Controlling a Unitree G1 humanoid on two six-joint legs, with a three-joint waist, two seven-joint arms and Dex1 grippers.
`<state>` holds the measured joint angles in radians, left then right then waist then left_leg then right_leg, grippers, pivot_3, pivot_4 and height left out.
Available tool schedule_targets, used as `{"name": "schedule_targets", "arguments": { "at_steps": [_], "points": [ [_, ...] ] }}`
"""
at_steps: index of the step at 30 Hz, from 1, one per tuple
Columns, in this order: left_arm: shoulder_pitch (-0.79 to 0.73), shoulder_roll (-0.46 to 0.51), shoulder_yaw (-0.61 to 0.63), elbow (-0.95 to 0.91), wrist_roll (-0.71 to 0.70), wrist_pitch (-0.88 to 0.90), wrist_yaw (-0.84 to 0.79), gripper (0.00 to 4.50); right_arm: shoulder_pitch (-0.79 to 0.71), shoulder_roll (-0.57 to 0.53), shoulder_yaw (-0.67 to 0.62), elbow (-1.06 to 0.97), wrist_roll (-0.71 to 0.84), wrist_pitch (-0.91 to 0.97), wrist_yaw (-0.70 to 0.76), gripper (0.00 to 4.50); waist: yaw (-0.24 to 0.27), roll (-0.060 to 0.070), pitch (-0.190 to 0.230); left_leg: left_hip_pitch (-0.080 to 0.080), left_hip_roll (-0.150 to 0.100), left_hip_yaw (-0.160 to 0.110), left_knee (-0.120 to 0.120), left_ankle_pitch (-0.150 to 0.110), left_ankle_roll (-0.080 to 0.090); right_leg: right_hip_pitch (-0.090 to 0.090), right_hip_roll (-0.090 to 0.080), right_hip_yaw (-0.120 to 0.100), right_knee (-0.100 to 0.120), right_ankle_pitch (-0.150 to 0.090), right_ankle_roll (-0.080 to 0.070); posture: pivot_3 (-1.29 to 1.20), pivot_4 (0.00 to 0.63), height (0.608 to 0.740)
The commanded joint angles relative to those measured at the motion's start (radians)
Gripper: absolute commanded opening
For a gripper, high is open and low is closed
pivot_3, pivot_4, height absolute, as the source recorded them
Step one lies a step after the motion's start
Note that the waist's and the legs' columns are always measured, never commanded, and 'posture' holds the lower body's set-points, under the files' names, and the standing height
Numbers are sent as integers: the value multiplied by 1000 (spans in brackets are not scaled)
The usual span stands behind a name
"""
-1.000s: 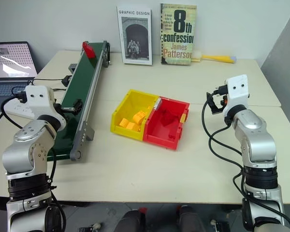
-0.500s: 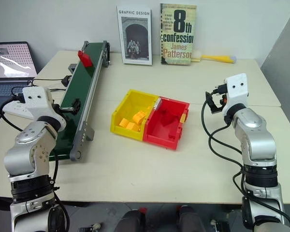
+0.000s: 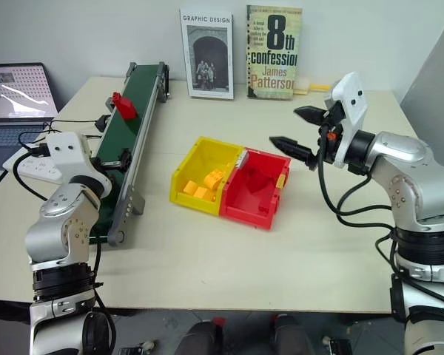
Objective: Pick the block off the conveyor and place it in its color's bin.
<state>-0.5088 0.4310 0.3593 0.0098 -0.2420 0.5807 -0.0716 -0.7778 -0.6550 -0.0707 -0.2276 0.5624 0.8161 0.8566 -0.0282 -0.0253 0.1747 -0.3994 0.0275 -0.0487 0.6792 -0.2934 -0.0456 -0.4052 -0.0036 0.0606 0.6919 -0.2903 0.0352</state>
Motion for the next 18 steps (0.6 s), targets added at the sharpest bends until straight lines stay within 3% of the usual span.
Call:
{"name": "schedule_targets", "arguments": {
  "at_steps": [1, 18],
  "points": [
    [-24, 6, 4, 0, 21, -43, 21, 4477, -38, -33, 16, -31, 35, 9, 56, 4500, 0, 0, 0, 0, 0, 0, 0, 0, 0, 0, 0, 0, 0, 0, 0, 0, 150, 740],
    [-49, 2, 0, 69, 22, -68, 29, 4477, -33, -35, 40, -75, 40, 23, 48, 4500, 0, 0, 0, 0, 1, 0, 0, 0, 0, 0, 0, 0, 0, 0, 0, 0, 150, 740]
  ]
}}
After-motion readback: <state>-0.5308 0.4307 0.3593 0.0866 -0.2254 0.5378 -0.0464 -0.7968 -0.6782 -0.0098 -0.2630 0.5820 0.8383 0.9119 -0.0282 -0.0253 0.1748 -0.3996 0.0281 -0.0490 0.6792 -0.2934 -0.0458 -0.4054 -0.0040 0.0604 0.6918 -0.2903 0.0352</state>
